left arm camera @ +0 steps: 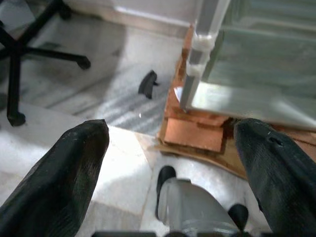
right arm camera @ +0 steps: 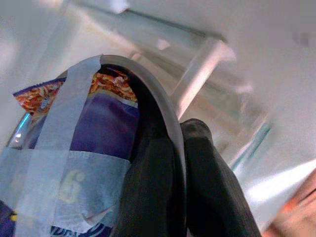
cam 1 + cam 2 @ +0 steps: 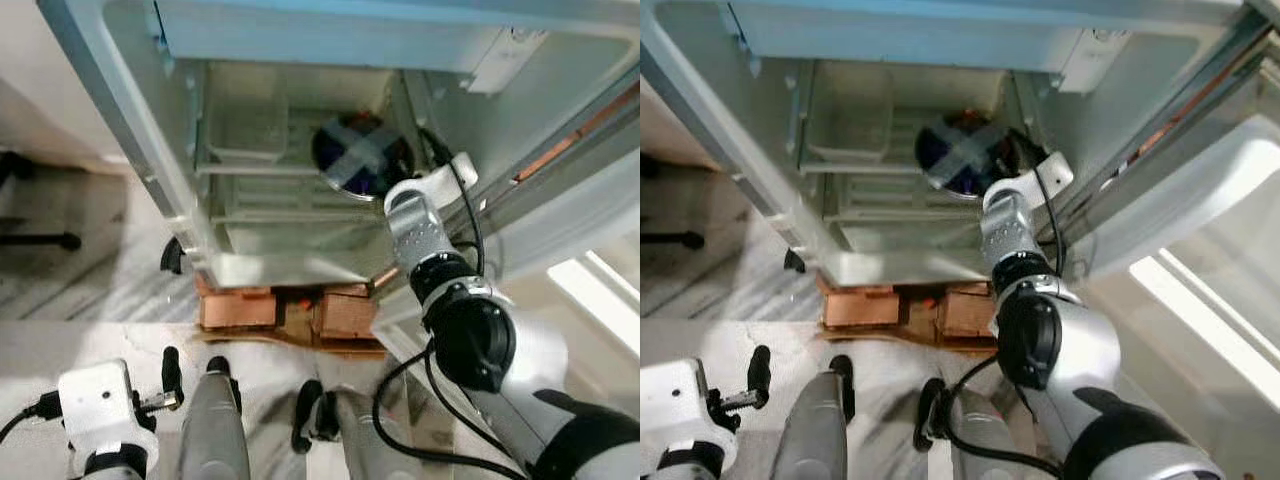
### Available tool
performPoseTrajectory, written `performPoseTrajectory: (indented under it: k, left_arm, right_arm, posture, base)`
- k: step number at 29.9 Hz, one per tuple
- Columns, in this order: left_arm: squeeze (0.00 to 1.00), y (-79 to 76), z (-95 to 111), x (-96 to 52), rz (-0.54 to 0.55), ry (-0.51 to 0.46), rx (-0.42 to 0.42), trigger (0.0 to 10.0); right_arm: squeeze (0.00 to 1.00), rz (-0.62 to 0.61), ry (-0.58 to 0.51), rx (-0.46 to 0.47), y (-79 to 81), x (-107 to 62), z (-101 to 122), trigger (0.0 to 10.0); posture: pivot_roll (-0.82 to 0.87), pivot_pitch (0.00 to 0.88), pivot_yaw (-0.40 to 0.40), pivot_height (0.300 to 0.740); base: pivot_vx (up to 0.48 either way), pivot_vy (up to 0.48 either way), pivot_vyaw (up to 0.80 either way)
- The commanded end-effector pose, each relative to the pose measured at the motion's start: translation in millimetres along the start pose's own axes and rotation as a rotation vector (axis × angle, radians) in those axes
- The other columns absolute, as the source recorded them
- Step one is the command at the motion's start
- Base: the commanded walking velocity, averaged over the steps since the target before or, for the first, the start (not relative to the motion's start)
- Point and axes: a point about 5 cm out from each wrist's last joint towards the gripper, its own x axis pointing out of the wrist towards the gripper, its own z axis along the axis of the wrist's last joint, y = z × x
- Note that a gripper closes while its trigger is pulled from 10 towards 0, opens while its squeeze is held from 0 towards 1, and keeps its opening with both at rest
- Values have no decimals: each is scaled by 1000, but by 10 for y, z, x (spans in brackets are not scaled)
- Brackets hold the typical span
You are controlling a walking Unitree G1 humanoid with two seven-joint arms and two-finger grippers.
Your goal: Restocking fridge
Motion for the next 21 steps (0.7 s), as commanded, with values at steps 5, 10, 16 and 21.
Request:
performPoseTrajectory:
  k: [5, 10, 16, 21]
  left_arm:
    - [0, 12, -34, -86, 31, 42, -25, 10000]
    - [0, -20, -48, -103, 39, 57, -36, 10000]
    - [0, -67, -51, -50, 34, 55, -55, 10000]
    - [0, -63, -46, 13, 38, 46, -62, 10000]
  right_arm:
    - [894, 85, 14, 155, 208, -8, -5, 10000]
    - [1000, 179, 57, 236, 362, -35, -79, 10000]
    - [1000, 237, 61, 339, 426, -40, -63, 10000]
    - [1000, 298, 93, 369, 510, -61, -102, 10000]
  posture:
    - [413, 414, -185, 740]
    - [395, 412, -200, 740]
    - [384, 401, -204, 740]
    - [376, 380, -208, 740]
  base:
    - [0, 0, 0]
    - [0, 0, 0]
    - [0, 0, 0]
    - [0, 0, 0]
